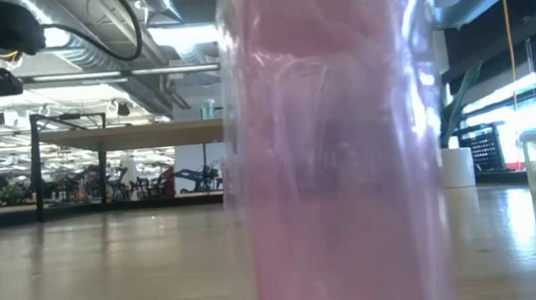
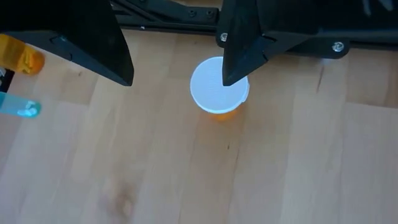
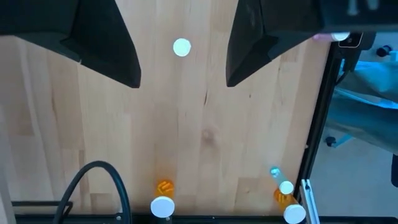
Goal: Pick and place medicine bottles onto shelf by color
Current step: Put the top left orange pill bottle on the shelf
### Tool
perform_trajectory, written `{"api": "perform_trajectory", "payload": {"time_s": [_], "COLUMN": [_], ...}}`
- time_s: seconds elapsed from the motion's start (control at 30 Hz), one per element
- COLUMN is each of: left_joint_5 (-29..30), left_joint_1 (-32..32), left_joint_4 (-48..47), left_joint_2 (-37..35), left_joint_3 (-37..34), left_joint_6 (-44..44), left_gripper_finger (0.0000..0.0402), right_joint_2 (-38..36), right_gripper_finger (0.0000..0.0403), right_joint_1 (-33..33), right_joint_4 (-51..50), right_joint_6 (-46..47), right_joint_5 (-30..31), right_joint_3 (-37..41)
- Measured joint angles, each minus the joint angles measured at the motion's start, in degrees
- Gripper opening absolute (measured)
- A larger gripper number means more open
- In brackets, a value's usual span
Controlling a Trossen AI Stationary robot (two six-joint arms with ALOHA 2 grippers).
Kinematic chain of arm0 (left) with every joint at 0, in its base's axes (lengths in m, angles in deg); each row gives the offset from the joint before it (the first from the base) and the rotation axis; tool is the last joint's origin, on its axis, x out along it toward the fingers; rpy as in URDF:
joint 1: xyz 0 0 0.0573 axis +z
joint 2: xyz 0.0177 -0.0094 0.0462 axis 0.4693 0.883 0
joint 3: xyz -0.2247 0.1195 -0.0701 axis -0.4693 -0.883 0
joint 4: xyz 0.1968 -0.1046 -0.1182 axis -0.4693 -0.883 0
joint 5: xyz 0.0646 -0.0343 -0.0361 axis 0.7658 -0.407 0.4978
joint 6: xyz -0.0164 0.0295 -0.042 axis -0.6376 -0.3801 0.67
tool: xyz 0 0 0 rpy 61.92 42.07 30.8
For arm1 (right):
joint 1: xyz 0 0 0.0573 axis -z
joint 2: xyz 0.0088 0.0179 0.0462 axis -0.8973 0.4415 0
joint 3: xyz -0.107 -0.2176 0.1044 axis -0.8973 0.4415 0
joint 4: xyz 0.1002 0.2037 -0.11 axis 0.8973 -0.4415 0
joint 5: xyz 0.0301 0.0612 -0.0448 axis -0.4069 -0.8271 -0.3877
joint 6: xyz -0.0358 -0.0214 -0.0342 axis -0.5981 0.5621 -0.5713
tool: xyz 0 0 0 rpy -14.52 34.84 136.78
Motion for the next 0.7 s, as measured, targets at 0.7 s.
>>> {"api": "perform_trajectory", "payload": {"time_s": [0.7], "left_joint_5": [3.6], "left_joint_1": [0.0], "left_joint_4": [13.6], "left_joint_2": [8.1], "left_joint_3": [0.1], "left_joint_6": [21.8], "left_gripper_finger": [0.024], "right_joint_2": [0.0], "right_gripper_finger": [0.0237], "right_joint_1": [0.0], "right_joint_4": [2.7], "right_joint_6": [0.2], "right_joint_5": [0.0], "right_joint_3": [0.0]}}
